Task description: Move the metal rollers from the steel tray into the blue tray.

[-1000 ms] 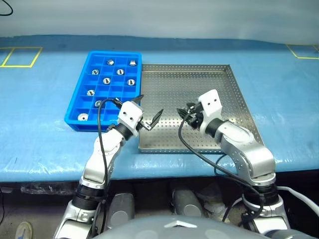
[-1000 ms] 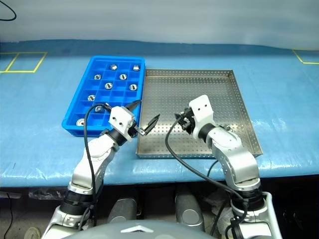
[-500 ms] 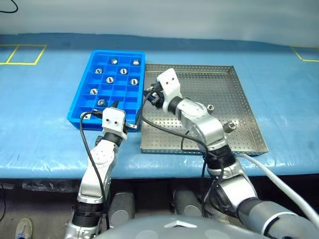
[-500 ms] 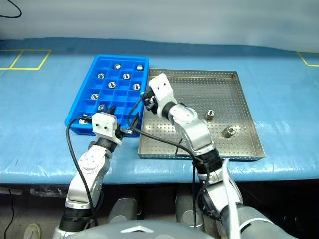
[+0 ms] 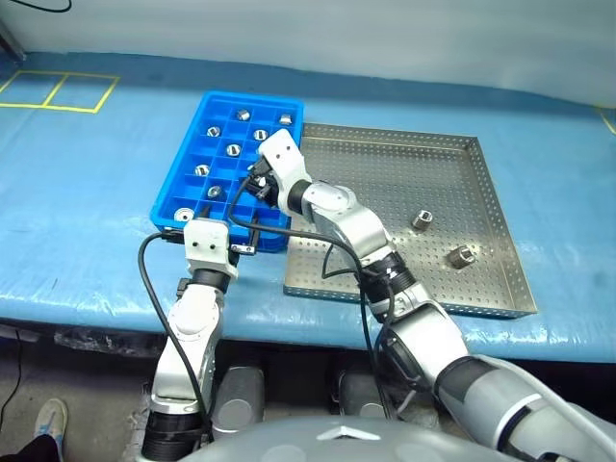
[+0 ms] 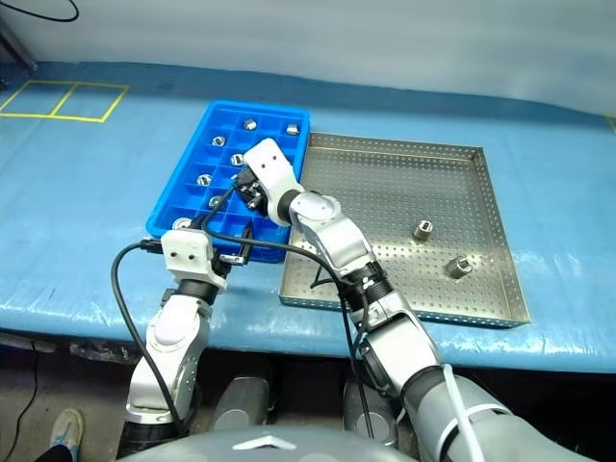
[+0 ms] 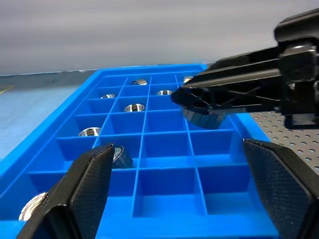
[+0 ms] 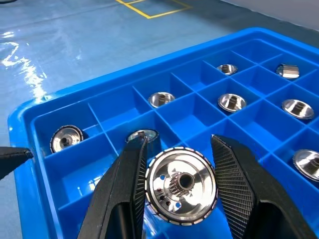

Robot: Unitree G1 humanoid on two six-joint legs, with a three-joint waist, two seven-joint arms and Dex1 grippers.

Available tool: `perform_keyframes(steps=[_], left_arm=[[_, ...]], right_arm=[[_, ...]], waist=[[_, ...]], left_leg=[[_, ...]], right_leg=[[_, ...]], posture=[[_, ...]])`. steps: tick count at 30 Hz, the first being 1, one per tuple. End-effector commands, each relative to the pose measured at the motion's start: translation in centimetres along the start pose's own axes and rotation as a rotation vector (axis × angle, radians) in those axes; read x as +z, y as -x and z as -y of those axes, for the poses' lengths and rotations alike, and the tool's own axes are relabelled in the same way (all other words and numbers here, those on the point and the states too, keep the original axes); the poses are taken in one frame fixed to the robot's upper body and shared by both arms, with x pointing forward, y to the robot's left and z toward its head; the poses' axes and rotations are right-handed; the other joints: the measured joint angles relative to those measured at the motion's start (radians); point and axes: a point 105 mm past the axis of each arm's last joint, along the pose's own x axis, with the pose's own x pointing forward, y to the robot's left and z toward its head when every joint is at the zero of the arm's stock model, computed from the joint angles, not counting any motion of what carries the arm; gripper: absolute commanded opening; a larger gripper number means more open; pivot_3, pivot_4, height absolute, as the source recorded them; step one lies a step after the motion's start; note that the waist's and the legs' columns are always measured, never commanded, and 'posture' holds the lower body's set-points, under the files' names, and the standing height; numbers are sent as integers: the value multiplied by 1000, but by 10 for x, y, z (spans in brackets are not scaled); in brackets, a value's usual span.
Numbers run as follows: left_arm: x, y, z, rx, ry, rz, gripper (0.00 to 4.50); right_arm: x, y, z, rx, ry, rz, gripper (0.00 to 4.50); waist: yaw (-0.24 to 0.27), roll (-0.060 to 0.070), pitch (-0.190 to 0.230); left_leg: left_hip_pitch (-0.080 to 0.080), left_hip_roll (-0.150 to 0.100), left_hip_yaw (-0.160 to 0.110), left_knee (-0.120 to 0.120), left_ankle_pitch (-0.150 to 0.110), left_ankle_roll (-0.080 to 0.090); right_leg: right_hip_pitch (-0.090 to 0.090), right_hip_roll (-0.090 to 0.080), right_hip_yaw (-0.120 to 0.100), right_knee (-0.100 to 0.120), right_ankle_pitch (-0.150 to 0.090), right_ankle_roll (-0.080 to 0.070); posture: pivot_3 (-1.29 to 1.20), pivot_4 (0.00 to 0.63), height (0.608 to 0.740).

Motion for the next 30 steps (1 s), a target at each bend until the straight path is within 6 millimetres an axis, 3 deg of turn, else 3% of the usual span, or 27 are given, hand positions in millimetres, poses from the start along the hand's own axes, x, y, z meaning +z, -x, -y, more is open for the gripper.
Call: perform_keyframes(steps=[1,19,30], left_arm=[[16,3,-2,27,2,63,4500],[13,17,-8,95,3,41,4500],[10,29,-15,140,-11,14,4500]], right_arm=[[21,-8,1,-24,26,74,1645],[32,-28,20,-178,52,142,1645],[24,-34,27,-198,61,106,1645]], waist=[[10,0,0],[69,0,1],[100,0,1]], left_leg=[[0,0,0,0,0,0],[1,1,-2,-14,1,-2],[1,2,-3,-17,1,-2]], right_leg=[[0,0,0,0,-1,-1],[-4,0,-4,-1,-3,-4],[-4,1,-6,-1,-4,-5]], posture=[[294,150,740],[405,150,740],[479,150,740]])
